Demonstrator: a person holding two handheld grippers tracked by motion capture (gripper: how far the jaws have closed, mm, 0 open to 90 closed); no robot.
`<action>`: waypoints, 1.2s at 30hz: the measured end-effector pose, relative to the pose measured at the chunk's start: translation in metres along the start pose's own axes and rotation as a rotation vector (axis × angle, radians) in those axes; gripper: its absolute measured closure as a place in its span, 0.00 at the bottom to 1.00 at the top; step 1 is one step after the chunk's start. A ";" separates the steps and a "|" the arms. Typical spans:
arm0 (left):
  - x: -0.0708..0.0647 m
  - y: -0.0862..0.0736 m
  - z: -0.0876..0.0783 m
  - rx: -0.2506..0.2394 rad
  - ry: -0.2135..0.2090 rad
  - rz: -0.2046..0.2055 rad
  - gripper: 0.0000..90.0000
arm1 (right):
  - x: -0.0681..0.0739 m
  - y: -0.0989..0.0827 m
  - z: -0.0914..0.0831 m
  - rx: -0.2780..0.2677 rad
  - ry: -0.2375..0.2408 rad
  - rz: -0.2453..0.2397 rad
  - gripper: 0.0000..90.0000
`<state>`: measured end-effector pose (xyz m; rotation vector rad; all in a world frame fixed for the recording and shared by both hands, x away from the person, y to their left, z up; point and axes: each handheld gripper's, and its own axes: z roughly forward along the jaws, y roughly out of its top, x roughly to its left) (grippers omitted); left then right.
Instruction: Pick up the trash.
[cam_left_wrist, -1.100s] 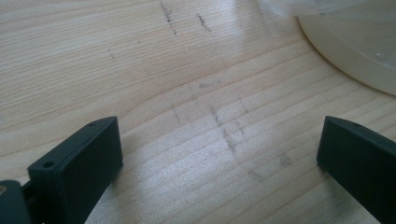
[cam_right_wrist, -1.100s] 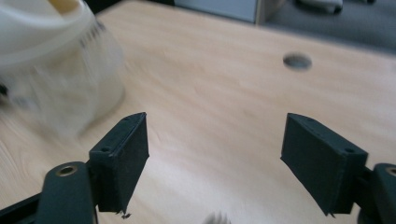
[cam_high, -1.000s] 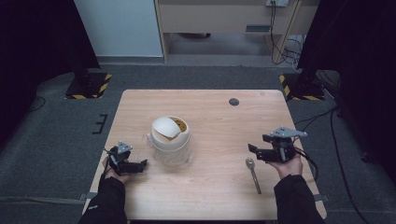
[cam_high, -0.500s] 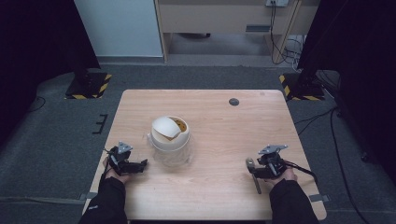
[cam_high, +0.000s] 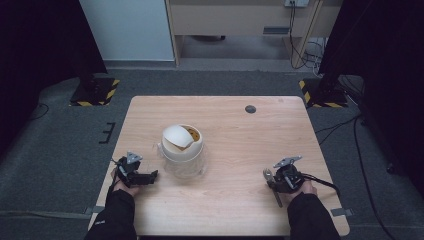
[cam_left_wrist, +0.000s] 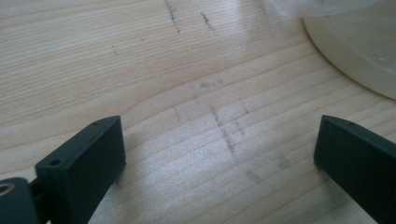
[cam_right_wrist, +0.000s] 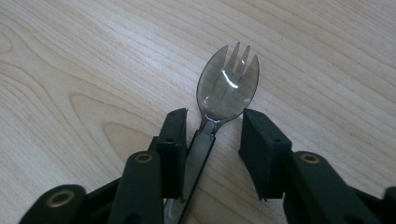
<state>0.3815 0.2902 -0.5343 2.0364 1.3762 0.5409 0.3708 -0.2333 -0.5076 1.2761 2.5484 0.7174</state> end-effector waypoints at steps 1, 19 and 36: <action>0.000 0.001 -0.001 0.007 0.001 -0.003 0.03 | 0.000 0.000 0.000 0.003 -0.003 0.004 0.74; -0.009 0.018 -0.023 -0.074 -0.085 -0.076 0.16 | -0.010 0.005 -0.009 -0.079 0.013 0.022 0.88; -0.021 0.047 -0.080 -0.384 -0.126 -0.057 0.16 | -0.017 0.021 -0.054 -0.417 0.053 0.055 0.88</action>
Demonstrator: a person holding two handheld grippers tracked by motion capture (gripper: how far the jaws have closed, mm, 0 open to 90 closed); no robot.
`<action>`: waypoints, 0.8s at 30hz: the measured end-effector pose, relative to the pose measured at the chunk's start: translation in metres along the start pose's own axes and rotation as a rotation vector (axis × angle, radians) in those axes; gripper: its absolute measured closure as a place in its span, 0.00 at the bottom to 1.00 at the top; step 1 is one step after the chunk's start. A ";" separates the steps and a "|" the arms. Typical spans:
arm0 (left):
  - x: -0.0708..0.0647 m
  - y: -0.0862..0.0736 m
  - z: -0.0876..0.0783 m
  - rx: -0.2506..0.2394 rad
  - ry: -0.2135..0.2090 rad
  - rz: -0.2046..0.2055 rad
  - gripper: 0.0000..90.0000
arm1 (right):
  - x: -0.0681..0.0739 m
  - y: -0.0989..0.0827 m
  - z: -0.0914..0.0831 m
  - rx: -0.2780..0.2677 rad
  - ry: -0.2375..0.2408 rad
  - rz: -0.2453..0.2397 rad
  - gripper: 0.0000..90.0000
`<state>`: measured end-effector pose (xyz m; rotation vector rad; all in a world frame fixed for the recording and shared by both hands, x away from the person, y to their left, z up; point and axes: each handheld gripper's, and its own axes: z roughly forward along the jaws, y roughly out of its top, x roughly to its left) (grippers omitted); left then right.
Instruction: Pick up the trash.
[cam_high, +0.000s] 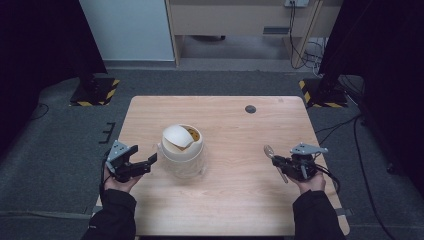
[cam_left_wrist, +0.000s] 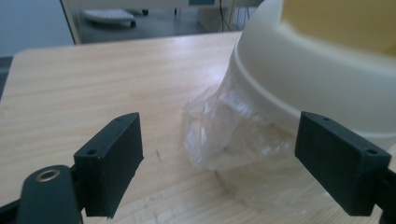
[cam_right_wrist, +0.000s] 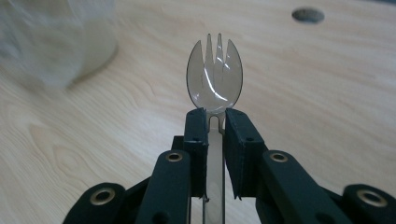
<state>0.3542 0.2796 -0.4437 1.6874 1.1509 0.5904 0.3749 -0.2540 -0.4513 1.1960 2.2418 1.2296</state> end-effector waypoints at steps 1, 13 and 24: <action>-0.001 0.002 -0.002 -0.015 -0.004 -0.003 0.16 | 0.000 0.003 -0.002 -0.025 0.005 0.003 0.88; -0.024 0.029 -0.022 -0.131 -0.047 0.034 0.16 | 0.007 0.026 -0.029 -0.203 0.050 -0.002 0.88; -0.050 0.047 -0.030 -0.175 -0.107 0.073 0.16 | 0.010 0.039 -0.039 -0.267 0.061 -0.014 0.88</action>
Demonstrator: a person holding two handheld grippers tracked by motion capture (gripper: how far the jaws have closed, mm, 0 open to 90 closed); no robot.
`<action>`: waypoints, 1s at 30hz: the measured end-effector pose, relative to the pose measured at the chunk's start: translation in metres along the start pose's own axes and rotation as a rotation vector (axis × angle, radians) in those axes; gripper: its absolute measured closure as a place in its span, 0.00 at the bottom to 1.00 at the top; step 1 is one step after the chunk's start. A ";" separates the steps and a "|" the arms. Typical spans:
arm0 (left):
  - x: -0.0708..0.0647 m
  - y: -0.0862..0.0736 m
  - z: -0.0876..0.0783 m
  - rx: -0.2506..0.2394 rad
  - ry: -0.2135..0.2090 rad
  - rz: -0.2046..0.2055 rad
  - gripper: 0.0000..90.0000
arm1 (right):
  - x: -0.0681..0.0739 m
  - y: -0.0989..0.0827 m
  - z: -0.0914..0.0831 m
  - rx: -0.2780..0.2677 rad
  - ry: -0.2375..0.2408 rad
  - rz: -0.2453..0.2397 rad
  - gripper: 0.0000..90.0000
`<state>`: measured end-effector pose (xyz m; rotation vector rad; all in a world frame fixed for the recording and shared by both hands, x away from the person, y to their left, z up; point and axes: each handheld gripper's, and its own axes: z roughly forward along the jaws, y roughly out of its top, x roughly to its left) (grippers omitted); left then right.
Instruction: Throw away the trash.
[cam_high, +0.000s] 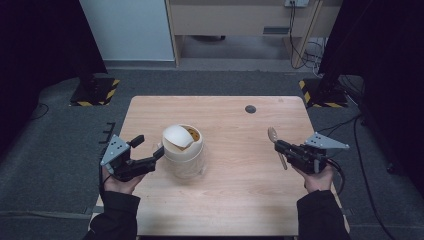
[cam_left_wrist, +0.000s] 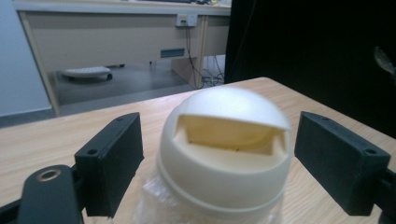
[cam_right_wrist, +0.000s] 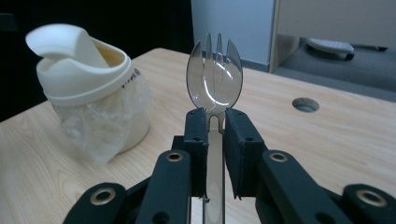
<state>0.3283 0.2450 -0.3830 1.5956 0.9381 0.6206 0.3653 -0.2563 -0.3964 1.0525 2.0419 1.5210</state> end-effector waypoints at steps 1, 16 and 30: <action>-0.003 0.003 0.000 -0.006 -0.008 0.008 0.16 | 0.000 0.002 0.000 -0.008 0.000 -0.004 0.88; -0.044 0.030 0.031 -0.048 -0.095 0.053 0.16 | 0.018 0.036 0.007 -0.124 0.057 -0.049 0.88; -0.076 0.048 0.061 -0.074 -0.159 0.056 0.19 | 0.027 0.042 0.015 -0.152 0.088 -0.064 0.88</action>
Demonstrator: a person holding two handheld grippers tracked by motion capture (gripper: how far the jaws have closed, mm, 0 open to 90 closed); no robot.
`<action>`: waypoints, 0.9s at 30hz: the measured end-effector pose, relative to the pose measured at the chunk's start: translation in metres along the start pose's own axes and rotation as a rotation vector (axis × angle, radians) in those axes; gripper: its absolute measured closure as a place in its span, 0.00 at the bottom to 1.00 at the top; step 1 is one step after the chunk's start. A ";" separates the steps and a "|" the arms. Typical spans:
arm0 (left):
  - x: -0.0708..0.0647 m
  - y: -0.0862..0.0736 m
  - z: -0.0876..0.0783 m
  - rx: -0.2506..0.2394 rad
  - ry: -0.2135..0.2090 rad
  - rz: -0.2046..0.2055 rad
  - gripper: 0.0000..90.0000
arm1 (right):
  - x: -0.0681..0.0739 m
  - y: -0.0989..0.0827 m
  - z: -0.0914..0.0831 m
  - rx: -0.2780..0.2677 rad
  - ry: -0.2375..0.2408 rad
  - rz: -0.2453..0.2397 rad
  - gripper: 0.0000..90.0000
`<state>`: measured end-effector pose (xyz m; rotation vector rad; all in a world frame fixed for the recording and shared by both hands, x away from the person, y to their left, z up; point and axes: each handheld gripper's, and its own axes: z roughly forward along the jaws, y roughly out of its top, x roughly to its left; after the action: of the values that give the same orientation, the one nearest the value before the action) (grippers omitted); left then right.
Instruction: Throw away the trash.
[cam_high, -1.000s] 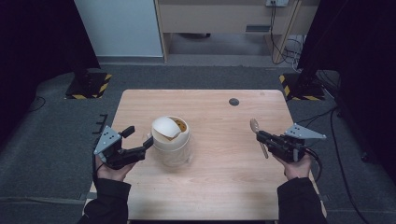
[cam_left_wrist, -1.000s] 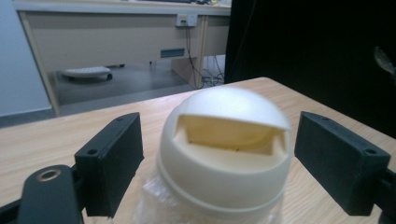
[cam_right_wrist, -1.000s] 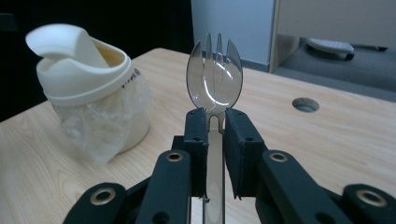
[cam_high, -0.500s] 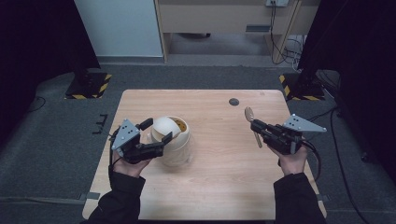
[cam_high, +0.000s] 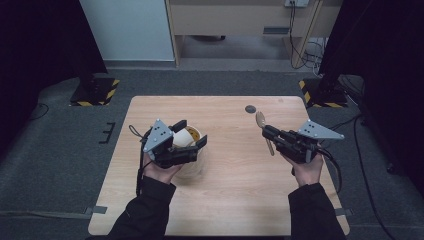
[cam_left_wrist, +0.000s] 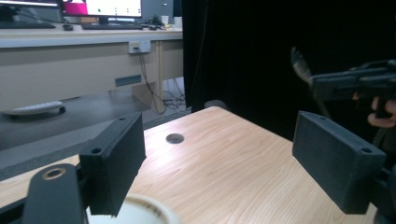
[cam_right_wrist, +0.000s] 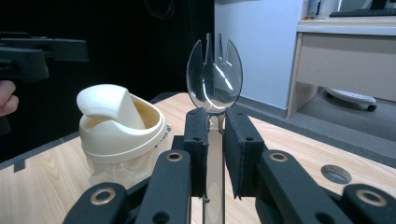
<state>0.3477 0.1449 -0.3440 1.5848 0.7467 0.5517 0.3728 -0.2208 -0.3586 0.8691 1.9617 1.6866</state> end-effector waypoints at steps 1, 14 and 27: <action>-0.003 0.001 0.005 -0.003 -0.010 -0.006 0.19 | 0.001 0.000 0.001 0.001 0.002 0.000 0.88; -0.017 0.001 0.032 0.007 -0.055 -0.044 0.25 | 0.007 -0.007 0.007 0.014 0.040 -0.007 0.88; -0.039 0.000 0.065 0.014 -0.116 -0.087 0.38 | 0.014 -0.016 0.015 0.039 0.062 -0.018 0.88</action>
<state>0.3679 0.0721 -0.3508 1.5754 0.7287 0.3888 0.3694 -0.2011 -0.3755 0.8194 2.0435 1.6896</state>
